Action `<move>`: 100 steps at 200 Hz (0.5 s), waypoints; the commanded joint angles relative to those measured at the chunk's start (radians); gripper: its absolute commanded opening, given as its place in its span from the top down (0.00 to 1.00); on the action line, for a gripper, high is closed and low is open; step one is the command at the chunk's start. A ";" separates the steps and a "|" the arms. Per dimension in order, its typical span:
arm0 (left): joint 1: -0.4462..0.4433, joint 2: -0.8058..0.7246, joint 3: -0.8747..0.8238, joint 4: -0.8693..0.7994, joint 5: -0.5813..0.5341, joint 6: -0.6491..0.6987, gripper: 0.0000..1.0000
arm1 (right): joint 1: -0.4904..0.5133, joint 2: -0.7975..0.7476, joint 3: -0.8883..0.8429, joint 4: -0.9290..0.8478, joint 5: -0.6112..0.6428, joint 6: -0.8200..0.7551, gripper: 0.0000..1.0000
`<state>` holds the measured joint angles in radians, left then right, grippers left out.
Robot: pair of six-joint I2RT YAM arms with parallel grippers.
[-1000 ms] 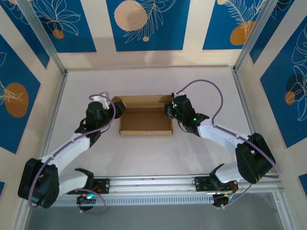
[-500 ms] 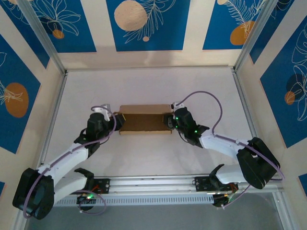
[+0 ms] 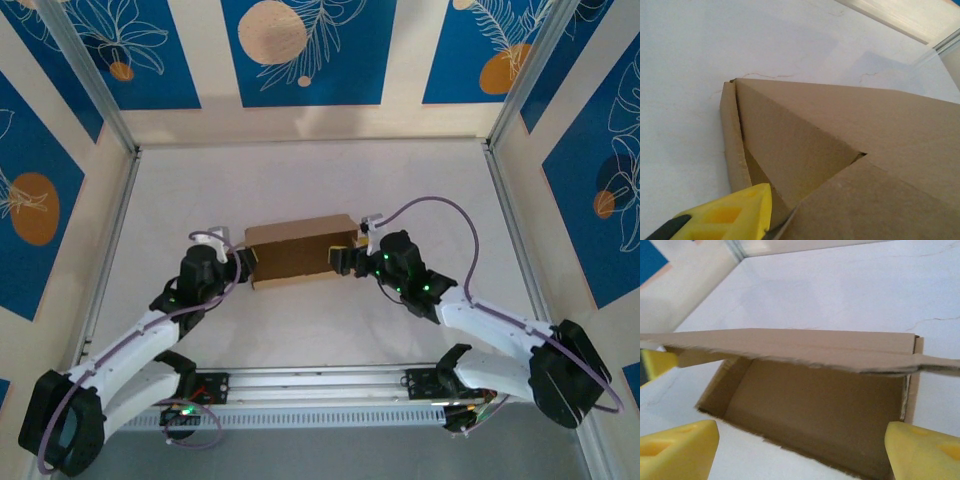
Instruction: Fold the paper box
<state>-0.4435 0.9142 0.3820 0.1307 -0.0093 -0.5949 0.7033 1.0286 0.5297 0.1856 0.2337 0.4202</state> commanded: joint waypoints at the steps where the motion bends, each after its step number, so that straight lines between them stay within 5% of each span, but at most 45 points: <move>1: -0.014 0.009 0.013 -0.021 -0.022 0.027 0.62 | 0.011 -0.115 -0.018 -0.083 -0.082 -0.011 0.14; 31: -0.015 0.013 0.023 -0.029 -0.021 0.032 0.62 | 0.006 -0.259 0.079 -0.361 0.052 0.083 0.28; 63: -0.023 0.057 0.039 -0.016 0.001 0.053 0.62 | -0.025 -0.171 0.318 -0.696 0.242 0.154 0.39; 100: -0.043 0.175 0.139 -0.068 0.013 0.173 0.61 | -0.213 0.099 0.587 -0.879 -0.002 0.186 0.26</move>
<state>-0.4679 1.0313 0.4377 0.0910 -0.0090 -0.5293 0.5831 0.9806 0.9897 -0.4816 0.3477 0.5629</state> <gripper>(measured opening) 0.384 0.700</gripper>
